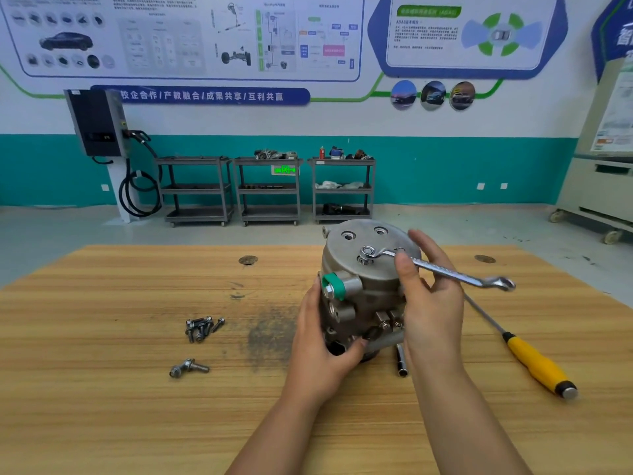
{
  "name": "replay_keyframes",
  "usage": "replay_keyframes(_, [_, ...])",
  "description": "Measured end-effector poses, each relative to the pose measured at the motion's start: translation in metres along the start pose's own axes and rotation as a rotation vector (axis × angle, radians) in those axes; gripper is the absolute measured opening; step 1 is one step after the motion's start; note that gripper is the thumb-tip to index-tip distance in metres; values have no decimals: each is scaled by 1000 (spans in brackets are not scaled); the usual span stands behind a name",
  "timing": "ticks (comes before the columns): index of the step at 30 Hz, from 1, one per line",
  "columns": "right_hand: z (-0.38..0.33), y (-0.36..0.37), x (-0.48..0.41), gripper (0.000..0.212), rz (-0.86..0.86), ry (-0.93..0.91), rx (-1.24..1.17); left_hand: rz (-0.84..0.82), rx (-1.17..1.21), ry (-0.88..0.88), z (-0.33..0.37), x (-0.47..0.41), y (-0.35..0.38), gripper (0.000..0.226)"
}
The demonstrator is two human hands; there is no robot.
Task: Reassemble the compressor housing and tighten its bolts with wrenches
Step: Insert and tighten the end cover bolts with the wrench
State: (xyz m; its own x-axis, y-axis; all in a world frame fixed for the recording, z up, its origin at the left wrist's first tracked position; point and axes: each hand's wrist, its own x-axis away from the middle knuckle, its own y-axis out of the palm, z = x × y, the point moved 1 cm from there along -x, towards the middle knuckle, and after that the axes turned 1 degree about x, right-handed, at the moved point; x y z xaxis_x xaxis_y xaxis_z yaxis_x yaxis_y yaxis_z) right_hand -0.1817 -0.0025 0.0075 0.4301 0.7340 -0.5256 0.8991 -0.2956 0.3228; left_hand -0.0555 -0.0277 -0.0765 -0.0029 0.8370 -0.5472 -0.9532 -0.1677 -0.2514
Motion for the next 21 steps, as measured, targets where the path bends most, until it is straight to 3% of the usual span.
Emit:
replay_keyframes(4, [-3, -1, 15, 30, -116, -442, 396, 4, -8, -16, 0, 0, 0, 92])
replay_keyframes(8, [-5, 0, 20, 37, -194, -660, 647, -2, 26, -30, 1, 0, 0, 91])
replay_keyframes(17, [-32, 19, -6, 27, -424, -813, 932, 25, -3, -32, -3, 1, 0, 83])
replay_keyframes(21, [-43, 30, -27, 19, -460, -724, 1010, 29, -11, -48, -3, 2, 1, 86])
